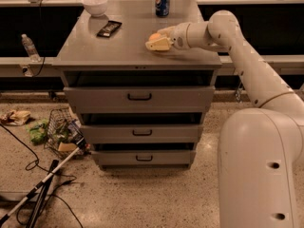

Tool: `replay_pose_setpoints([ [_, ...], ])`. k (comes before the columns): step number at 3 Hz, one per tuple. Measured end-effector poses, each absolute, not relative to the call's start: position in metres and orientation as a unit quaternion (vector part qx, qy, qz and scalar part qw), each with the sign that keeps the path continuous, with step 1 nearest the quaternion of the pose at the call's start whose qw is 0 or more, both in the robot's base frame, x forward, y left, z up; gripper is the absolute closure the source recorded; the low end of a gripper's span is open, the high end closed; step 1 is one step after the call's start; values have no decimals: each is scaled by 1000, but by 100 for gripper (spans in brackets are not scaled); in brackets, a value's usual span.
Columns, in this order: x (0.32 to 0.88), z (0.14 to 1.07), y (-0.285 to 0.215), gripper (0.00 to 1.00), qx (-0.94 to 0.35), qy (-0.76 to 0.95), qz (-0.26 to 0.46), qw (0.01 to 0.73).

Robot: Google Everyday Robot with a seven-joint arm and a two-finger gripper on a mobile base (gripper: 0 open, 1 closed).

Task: Pick orange

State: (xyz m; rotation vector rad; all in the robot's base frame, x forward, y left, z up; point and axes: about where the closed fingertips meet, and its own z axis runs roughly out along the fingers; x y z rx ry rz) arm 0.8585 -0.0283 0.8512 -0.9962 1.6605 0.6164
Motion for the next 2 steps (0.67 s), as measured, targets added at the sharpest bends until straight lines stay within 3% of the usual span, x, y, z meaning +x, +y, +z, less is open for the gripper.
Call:
replay_pose_setpoints([
  [2,846,878,-9,89,-450,657,271,541],
])
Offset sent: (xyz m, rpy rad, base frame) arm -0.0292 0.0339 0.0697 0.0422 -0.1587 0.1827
